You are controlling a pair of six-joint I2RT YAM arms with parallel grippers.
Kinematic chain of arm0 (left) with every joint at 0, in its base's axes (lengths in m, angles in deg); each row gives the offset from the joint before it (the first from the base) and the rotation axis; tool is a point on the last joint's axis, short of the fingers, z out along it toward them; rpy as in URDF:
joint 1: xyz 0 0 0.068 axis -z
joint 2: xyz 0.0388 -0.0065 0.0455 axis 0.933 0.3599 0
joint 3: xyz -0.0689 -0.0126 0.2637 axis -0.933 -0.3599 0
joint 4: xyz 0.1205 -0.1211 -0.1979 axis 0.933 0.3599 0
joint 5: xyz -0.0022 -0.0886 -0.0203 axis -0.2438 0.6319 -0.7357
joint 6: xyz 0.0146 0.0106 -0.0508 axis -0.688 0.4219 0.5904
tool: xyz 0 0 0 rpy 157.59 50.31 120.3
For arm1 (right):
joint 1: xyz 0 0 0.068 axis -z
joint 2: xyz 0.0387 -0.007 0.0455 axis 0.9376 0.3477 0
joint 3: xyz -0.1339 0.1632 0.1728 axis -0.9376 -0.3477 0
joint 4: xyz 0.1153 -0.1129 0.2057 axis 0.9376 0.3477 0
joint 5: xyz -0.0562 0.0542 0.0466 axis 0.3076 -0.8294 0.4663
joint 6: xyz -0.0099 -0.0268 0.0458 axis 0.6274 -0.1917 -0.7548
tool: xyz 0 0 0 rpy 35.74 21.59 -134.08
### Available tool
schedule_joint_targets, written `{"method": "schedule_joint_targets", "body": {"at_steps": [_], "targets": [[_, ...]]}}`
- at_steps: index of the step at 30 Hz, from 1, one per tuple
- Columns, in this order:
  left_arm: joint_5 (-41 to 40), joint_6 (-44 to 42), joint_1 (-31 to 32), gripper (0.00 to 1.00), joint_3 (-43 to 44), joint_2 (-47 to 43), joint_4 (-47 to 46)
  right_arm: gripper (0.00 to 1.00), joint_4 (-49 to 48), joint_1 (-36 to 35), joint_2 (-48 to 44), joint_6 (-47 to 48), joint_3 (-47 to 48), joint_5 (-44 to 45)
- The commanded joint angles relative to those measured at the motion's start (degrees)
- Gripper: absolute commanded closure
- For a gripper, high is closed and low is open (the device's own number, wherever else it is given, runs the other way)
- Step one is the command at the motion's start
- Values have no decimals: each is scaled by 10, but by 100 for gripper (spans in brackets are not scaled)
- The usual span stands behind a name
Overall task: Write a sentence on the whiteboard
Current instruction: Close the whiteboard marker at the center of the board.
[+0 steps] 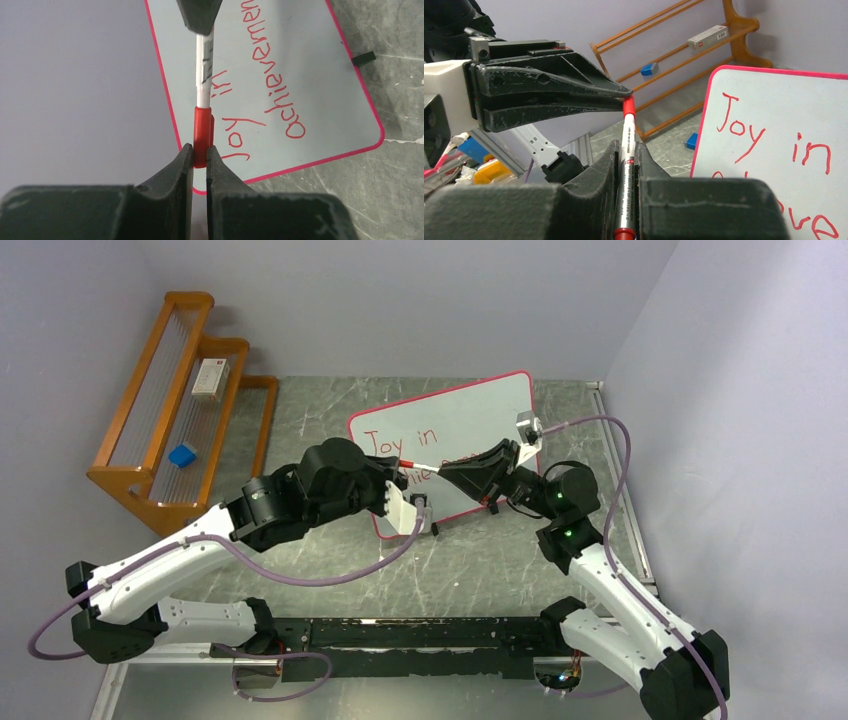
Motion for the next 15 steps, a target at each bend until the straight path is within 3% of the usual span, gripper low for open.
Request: {"method": "schedule_joint_targets", "body": {"at_steps": [1, 15], "targets": [[-26, -9, 21, 95, 28, 13, 13, 100, -16, -5, 6, 0, 9, 1], [-68, -9, 77, 95, 56, 33, 7, 100, -91, -11, 16, -47, -23, 16]]}}
